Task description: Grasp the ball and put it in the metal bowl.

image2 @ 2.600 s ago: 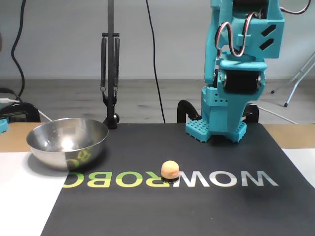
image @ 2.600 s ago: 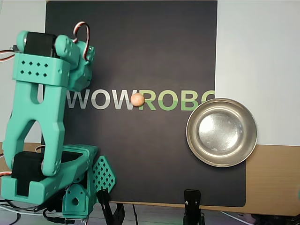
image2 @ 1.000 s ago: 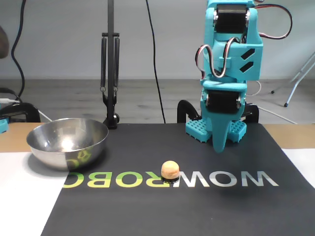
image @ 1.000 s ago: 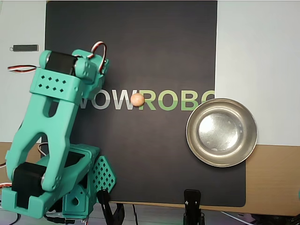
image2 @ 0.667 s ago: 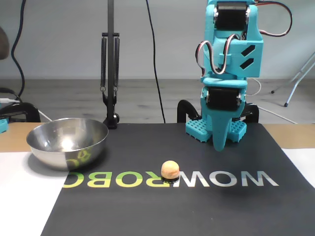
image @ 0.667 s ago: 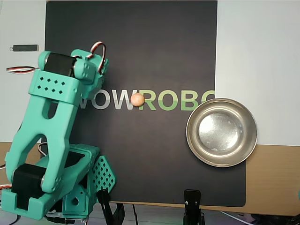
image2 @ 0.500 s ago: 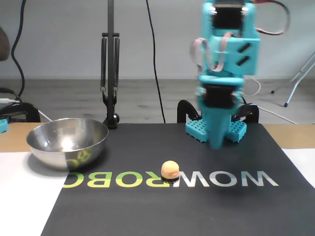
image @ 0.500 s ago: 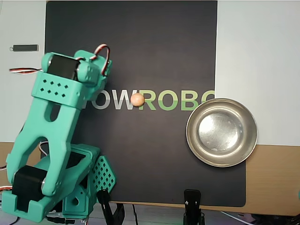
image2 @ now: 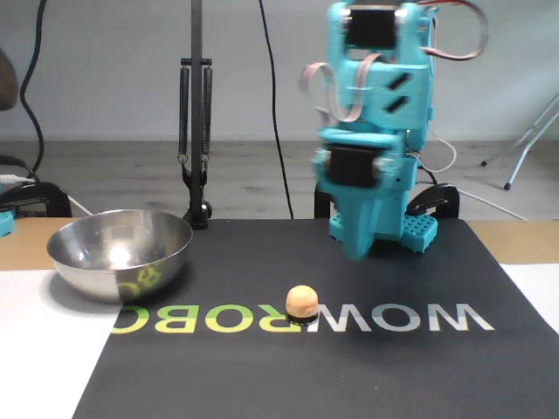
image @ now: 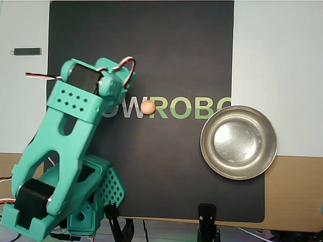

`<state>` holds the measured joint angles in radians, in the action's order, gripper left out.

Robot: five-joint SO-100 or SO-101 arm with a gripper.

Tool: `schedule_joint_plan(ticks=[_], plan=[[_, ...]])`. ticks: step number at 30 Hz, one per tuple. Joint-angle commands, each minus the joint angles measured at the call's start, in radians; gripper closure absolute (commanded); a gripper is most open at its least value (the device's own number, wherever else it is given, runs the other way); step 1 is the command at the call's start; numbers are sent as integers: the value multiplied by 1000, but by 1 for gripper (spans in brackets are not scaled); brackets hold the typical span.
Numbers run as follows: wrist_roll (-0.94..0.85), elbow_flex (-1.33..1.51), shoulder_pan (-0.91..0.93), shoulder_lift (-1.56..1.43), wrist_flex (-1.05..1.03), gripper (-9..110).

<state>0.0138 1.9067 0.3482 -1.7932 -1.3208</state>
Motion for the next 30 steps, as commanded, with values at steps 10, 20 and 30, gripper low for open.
schedule_joint_plan(ticks=[10,20,30], plan=[[-3,5,107,-25,6,102],[-3,32,206,-23,6,102],[-3,18,268,-23,8,102]])
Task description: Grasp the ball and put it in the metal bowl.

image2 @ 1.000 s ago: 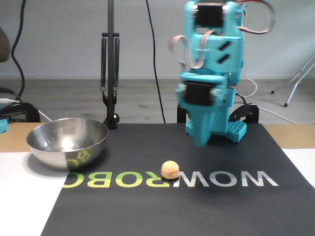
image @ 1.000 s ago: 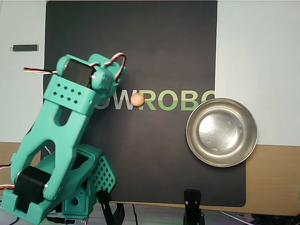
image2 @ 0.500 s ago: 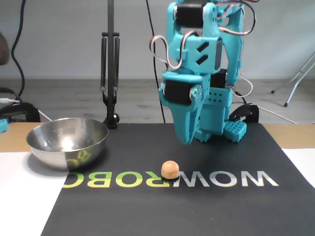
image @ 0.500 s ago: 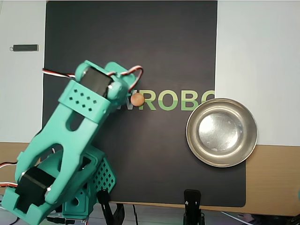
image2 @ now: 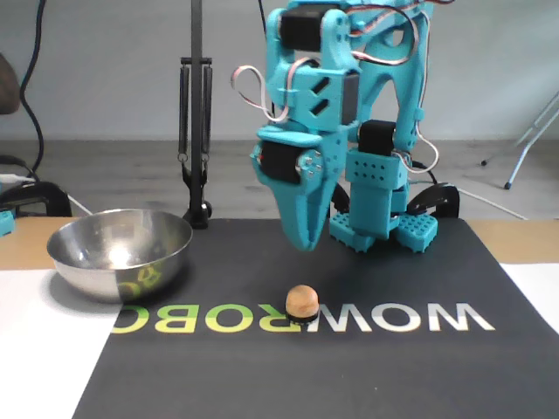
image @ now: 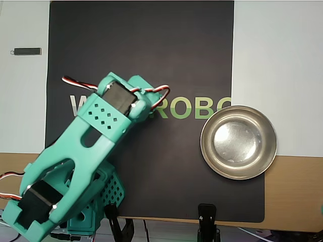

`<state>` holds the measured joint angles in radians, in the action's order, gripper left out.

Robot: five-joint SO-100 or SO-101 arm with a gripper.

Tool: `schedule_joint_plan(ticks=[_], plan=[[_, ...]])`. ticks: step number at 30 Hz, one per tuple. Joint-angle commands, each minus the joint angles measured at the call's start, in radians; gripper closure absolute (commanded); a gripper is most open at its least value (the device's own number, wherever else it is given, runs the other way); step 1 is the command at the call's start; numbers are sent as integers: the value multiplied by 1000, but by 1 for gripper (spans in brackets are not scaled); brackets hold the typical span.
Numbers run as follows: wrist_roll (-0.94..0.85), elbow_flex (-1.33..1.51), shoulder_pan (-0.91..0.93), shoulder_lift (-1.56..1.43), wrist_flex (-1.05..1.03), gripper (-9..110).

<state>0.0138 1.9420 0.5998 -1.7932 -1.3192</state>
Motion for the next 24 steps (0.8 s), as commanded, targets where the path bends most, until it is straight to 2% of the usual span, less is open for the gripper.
schedule_joint_plan(ticks=[1,8,24], plan=[[-3,-17,23,-23,6,102],[-3,-3,34,-25,84,102],[-3,32,26,-38,103,102]])
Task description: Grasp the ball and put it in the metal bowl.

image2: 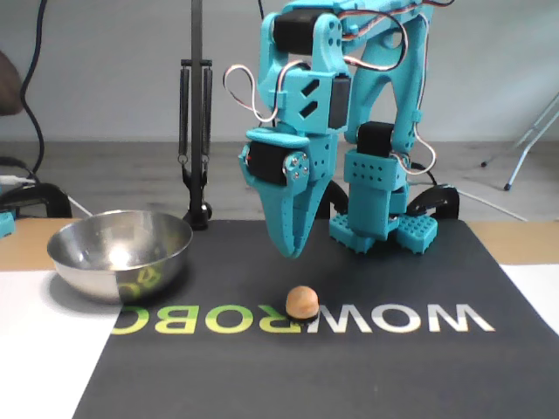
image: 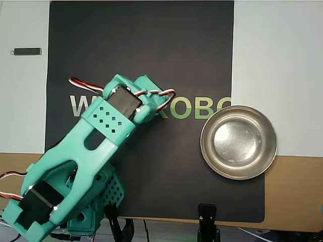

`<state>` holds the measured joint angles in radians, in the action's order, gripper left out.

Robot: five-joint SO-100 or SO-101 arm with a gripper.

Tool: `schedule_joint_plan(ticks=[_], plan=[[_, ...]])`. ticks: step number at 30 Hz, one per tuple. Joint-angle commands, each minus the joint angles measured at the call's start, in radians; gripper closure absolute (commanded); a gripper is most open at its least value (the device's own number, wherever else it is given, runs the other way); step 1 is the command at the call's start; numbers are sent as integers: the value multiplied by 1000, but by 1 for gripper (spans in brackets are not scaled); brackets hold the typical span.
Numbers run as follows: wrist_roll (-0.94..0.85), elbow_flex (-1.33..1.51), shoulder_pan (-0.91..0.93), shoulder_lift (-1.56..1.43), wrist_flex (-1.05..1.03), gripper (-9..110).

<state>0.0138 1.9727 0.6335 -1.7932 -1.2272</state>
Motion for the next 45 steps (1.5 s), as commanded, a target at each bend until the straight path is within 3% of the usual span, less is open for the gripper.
schedule_joint_plan(ticks=[1,45], plan=[[-3,2,-9,-37,11,102],[-3,252,-60,-153,210,101]])
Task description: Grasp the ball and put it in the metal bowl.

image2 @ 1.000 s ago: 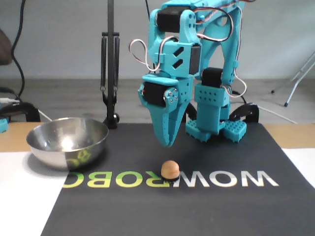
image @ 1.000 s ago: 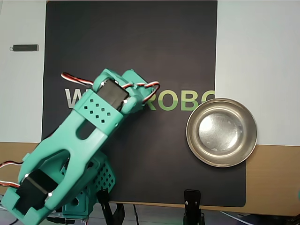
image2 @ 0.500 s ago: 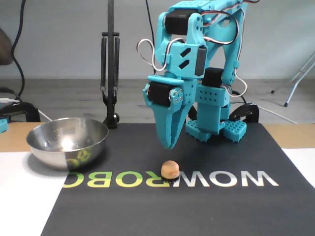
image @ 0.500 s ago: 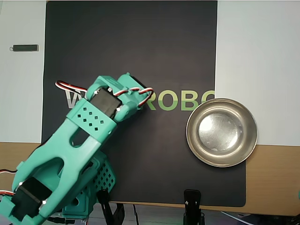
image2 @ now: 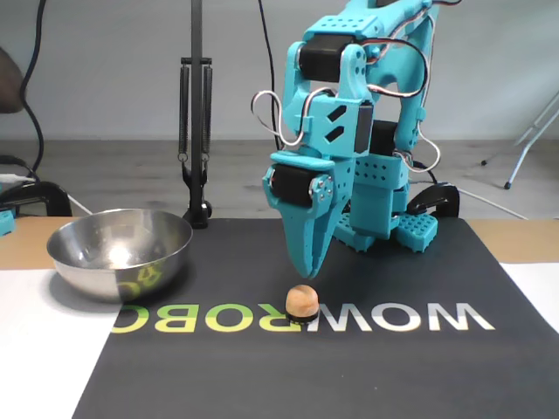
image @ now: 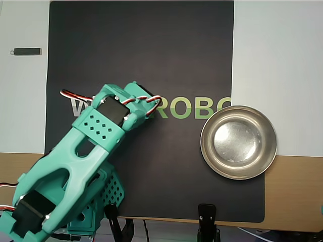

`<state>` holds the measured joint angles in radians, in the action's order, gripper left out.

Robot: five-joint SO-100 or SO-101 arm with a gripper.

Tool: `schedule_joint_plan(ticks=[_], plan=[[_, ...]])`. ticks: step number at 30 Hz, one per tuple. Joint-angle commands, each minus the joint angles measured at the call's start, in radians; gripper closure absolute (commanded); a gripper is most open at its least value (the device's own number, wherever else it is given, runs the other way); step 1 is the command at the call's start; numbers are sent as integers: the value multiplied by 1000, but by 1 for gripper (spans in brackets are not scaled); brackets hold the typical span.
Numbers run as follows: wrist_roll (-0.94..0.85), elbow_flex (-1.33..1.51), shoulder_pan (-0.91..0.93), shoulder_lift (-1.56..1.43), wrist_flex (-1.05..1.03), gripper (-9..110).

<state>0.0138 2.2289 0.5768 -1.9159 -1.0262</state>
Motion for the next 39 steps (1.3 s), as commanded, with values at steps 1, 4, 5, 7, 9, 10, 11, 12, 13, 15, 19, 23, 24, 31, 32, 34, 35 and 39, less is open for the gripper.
schedule_joint_plan(ticks=[1,4,5,7,9,10,11,12,13,15,19,23,24,31,32,34,35,39], plan=[[-3,-9,-3,-29,9,101],[-3,-12,-3,-29,9,101],[-3,-12,-2,-29,9,101],[-3,-12,2,-29,9,101],[-3,-12,6,-31,9,101],[-3,-12,6,-32,9,101],[-3,-12,6,-32,9,101],[-3,-12,6,-32,9,101],[-3,-12,6,-32,9,101],[-3,-12,6,-32,9,101],[-3,-14,8,-35,9,101],[-3,-14,9,-35,9,101],[-3,-14,9,-35,9,101],[-3,-25,15,-35,9,101],[-3,-25,17,-35,9,101],[-3,-25,18,-35,9,101],[-3,-25,18,-35,9,101],[-3,-25,18,-34,9,101]])
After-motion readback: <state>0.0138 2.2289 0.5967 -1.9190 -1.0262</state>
